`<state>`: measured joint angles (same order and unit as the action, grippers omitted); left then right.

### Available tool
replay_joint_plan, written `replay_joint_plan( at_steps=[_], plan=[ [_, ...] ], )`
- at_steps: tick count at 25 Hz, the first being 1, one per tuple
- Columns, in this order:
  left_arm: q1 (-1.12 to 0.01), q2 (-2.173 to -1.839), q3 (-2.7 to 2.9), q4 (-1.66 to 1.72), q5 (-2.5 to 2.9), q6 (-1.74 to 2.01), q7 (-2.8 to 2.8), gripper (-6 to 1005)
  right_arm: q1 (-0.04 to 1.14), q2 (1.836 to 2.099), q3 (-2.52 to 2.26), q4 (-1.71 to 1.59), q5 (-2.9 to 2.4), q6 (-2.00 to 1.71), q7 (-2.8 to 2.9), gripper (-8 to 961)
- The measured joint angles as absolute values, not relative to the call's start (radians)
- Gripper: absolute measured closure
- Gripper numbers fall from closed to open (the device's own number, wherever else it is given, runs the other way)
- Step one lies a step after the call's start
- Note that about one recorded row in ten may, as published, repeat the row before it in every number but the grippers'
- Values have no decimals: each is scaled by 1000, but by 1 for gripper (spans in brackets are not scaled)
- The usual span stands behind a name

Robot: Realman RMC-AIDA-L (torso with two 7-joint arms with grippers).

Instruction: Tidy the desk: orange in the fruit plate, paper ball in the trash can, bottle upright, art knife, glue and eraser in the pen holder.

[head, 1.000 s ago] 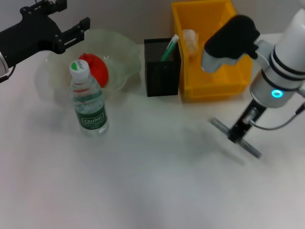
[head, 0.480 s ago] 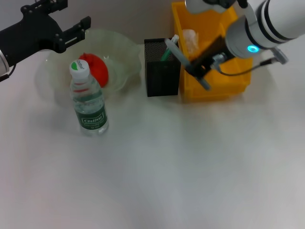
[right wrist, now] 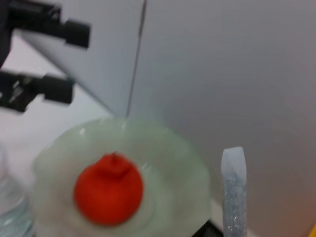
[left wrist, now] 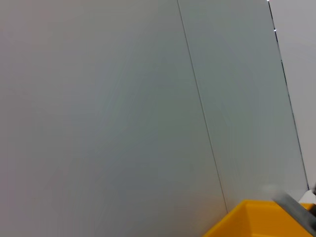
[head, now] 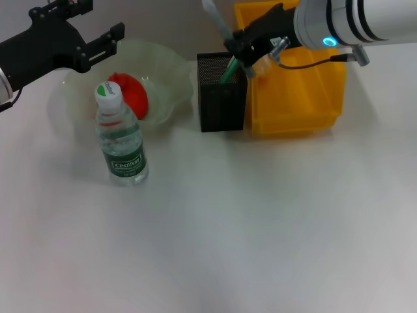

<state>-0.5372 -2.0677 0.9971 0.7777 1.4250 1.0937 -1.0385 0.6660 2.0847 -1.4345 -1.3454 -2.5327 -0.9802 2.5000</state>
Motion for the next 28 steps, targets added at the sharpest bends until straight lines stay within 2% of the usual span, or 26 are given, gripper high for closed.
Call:
replay_joint_plan(
  at_steps=[7,28],
  plan=[
    [-537,-2068,999,778,1425,1094,-1039,314,635,2083,-1491,-1289,-2497,-793,2498,831],
    [-537,-2068,1000,778,1425,1095,-1037,314,647,2081,-1696,-1038,-2366,-343,2497,832]
  ],
)
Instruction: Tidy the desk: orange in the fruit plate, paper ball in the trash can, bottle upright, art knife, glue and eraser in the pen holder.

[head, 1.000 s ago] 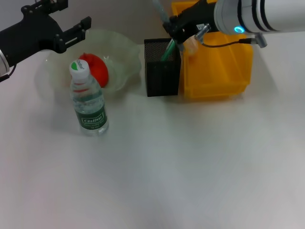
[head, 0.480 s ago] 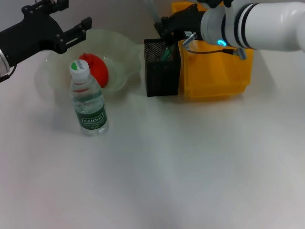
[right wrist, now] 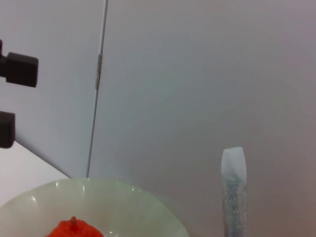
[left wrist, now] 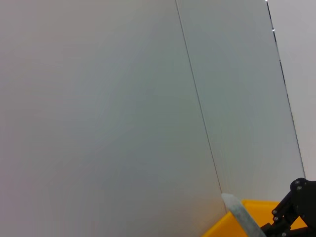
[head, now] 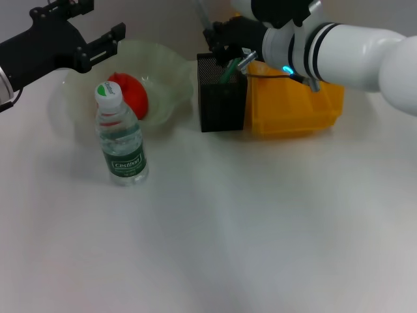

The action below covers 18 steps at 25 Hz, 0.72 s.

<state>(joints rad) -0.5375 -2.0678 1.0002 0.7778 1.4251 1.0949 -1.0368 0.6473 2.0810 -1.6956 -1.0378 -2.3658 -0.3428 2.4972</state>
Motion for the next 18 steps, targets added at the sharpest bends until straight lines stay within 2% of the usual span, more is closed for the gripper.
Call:
replay_joint_plan(
  at_steps=[16,18],
  plan=[
    [-543,-2069,1000,778,1425,1094,-1028,314,648,2083,-1773,-972,-2303,-224,2506,833],
    [-546,-2069,1000,778,1425,1094,-1028,314,648,2083,-1774,-969,-2302,-224,2506,809]
  ],
)
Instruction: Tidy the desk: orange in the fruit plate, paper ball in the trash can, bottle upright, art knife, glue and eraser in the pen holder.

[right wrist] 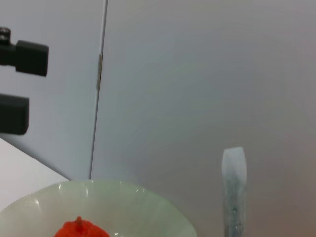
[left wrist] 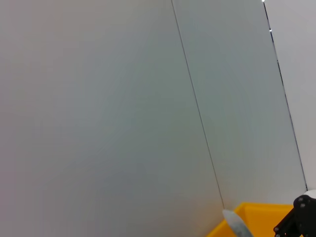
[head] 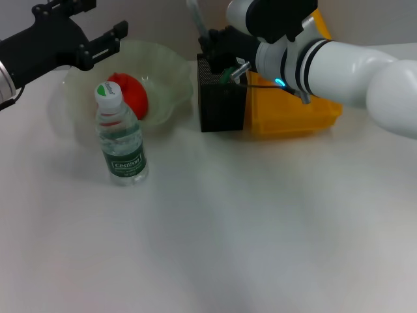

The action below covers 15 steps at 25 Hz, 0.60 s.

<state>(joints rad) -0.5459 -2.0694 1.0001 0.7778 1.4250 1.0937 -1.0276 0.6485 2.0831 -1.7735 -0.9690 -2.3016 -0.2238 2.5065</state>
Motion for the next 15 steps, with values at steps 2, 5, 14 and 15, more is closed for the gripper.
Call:
replay_joint_plan(
  at_steps=[2,5,14,15],
  plan=[
    [-548,-2069,1001,778,1425,1094,-1028,313,650,2083,-1774,-963,-2301,-224,2506,784],
    [-550,-2069,1002,778,1425,1094,-1028,313,650,2083,-1774,-962,-2300,-223,2505,747],
    [-550,-2069,1002,778,1425,1094,-1028,313,615,2083,-1777,-1022,-2311,-199,2493,605],
    [-550,-2069,1002,778,1425,1094,-1028,313,601,2083,-1777,-1049,-2313,-202,2485,606]
  ],
)
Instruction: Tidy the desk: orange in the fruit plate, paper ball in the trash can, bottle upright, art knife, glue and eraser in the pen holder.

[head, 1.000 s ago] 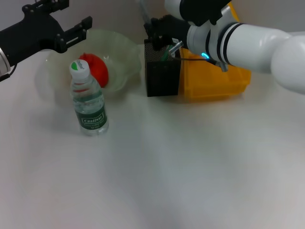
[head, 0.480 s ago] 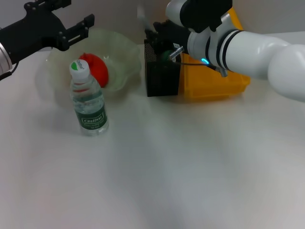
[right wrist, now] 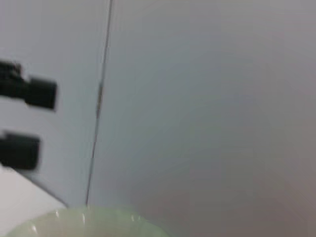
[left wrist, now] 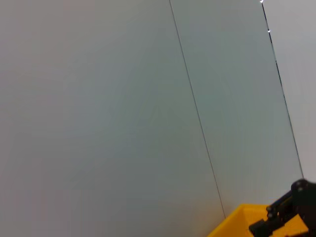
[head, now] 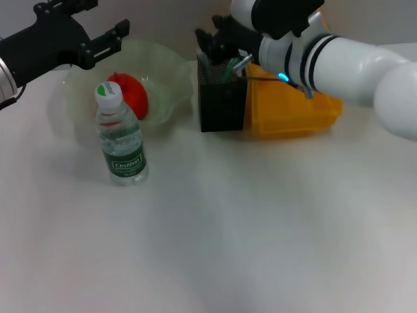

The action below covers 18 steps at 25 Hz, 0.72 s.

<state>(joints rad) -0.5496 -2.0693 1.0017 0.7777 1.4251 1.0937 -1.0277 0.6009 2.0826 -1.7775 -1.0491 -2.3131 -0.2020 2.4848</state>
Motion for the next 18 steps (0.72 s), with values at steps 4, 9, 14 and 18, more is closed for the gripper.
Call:
replay_joint_plan(
  at_steps=[4,9,14,18],
  plan=[
    [-551,-2069,1001,778,1425,1094,-1027,313,522,2082,-1775,-1210,-2315,-253,2439,608],
    [-550,-2069,998,778,1420,1094,-1027,313,400,2081,-1745,-1445,-2308,-385,2407,610],
    [-542,-2069,994,785,1414,1100,-1027,313,279,2081,-1665,-1662,-2223,-597,2333,611],
    [-526,-2065,991,793,1386,1102,-1026,313,203,2082,-1451,-1745,-1854,-923,2097,611]
  ],
)
